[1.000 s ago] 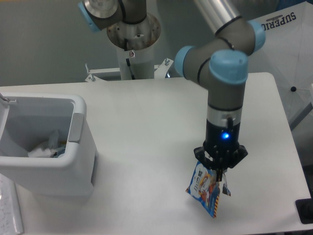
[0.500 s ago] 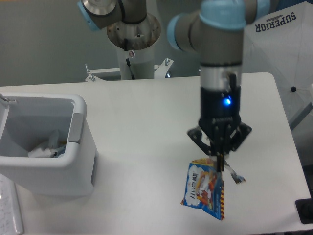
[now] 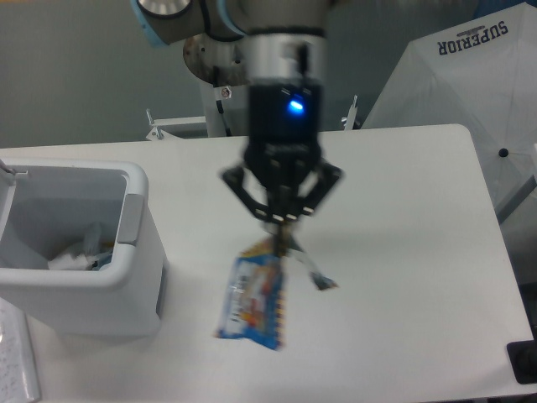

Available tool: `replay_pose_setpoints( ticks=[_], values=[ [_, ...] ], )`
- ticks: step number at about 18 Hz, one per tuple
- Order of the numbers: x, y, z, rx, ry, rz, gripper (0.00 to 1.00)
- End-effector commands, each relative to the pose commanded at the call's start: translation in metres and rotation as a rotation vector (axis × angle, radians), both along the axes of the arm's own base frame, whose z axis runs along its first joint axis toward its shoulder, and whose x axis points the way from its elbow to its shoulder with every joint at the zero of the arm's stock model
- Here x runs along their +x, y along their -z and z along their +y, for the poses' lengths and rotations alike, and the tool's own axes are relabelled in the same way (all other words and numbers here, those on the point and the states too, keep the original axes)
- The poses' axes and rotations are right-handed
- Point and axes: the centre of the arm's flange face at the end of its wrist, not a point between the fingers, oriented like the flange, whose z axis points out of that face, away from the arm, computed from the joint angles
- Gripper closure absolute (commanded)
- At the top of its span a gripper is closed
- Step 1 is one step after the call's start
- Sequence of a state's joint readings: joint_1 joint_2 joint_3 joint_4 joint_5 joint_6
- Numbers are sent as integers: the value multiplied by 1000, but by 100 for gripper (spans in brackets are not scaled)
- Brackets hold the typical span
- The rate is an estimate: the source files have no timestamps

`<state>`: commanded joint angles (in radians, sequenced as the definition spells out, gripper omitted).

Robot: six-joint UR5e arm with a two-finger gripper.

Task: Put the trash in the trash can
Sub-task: 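Lift the wrapper and carry it over the trash bin, then open the gripper to release the wrapper into the bin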

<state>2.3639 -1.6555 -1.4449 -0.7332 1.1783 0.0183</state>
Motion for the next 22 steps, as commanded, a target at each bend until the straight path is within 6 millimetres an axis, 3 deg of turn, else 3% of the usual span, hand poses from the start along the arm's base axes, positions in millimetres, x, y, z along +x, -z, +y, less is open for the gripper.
replay_pose_setpoints(
  ticks=[5,10,15,19,22],
  values=[
    [58,-19,-28,54,228,90,100],
    [111,-9,-36,39,361,151,100],
    [144,14,-14,10,470,149,100],
    [157,36,6,-16,520,121,99],
    [159,48,16,-31,537,106,92]
  ],
)
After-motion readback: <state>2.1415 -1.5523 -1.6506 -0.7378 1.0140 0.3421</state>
